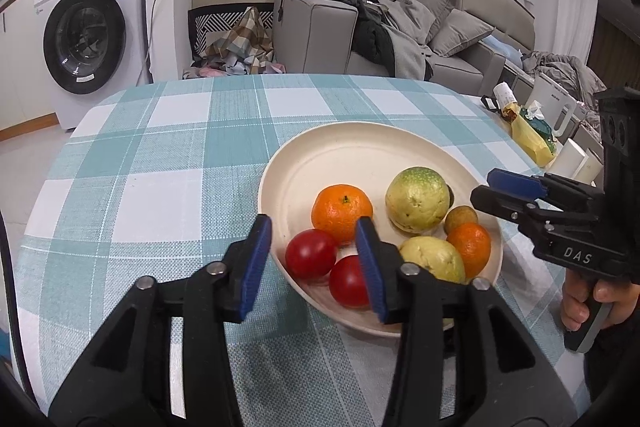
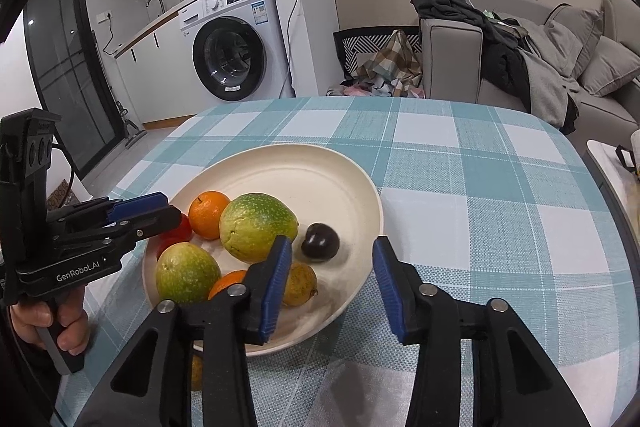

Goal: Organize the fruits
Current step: 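Carry the tomato and dark plum onto the cream plate and open both tools, then move both tools back toward the remaining dark plum and brown kiwi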

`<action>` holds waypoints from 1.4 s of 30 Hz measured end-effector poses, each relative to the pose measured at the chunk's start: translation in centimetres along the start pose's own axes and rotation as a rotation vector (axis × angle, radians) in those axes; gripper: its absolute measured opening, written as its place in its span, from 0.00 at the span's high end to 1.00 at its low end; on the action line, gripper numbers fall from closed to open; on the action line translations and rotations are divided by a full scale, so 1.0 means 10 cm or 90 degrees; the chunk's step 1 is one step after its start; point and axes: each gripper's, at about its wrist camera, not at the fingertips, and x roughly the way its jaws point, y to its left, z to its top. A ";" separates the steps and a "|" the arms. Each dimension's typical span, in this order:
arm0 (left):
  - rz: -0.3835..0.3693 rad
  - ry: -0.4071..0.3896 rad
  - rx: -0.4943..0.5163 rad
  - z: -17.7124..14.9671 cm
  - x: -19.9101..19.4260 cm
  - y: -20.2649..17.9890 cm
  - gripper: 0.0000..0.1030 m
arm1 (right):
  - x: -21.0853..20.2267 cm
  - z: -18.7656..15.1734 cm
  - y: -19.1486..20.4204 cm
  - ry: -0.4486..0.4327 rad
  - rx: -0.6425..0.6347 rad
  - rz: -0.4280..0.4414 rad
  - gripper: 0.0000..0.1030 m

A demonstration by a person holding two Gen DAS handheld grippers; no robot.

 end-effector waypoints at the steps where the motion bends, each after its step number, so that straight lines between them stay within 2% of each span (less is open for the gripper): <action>1: 0.000 -0.003 -0.001 -0.01 -0.03 0.00 0.47 | 0.00 0.00 0.00 0.001 -0.003 -0.003 0.52; 4: 0.007 -0.012 -0.002 -0.02 -0.11 -0.01 0.31 | -0.01 -0.02 0.00 0.003 -0.007 -0.010 0.47; 6: 0.011 -0.016 -0.005 -0.05 -0.17 -0.01 0.24 | -0.03 -0.03 0.00 0.000 -0.004 -0.006 0.36; 8: 0.010 -0.023 -0.003 -0.08 -0.23 -0.02 0.22 | -0.06 -0.03 0.00 -0.005 -0.004 -0.004 0.24; 11: 0.024 -0.028 0.005 -0.11 -0.31 -0.06 0.18 | -0.11 -0.05 0.02 -0.012 -0.009 -0.003 0.14; 12: 0.029 -0.030 0.003 -0.12 -0.34 -0.06 0.15 | -0.13 -0.06 0.04 -0.013 -0.012 -0.006 0.13; 15: 0.031 -0.035 -0.002 -0.18 -0.45 -0.07 0.01 | -0.19 -0.09 0.08 -0.011 -0.019 -0.007 0.01; 23: 0.036 -0.046 0.011 -0.34 -0.77 -0.20 0.01 | -0.42 -0.21 0.21 -0.015 -0.022 0.007 0.00; 30: 0.049 -0.041 0.036 -0.53 -0.96 -0.37 0.01 | -0.54 -0.33 0.29 -0.007 -0.015 -0.003 0.00; 42: 0.038 -0.014 0.037 -0.71 -0.92 -0.46 0.01 | -0.55 -0.52 0.32 0.023 -0.004 -0.013 0.00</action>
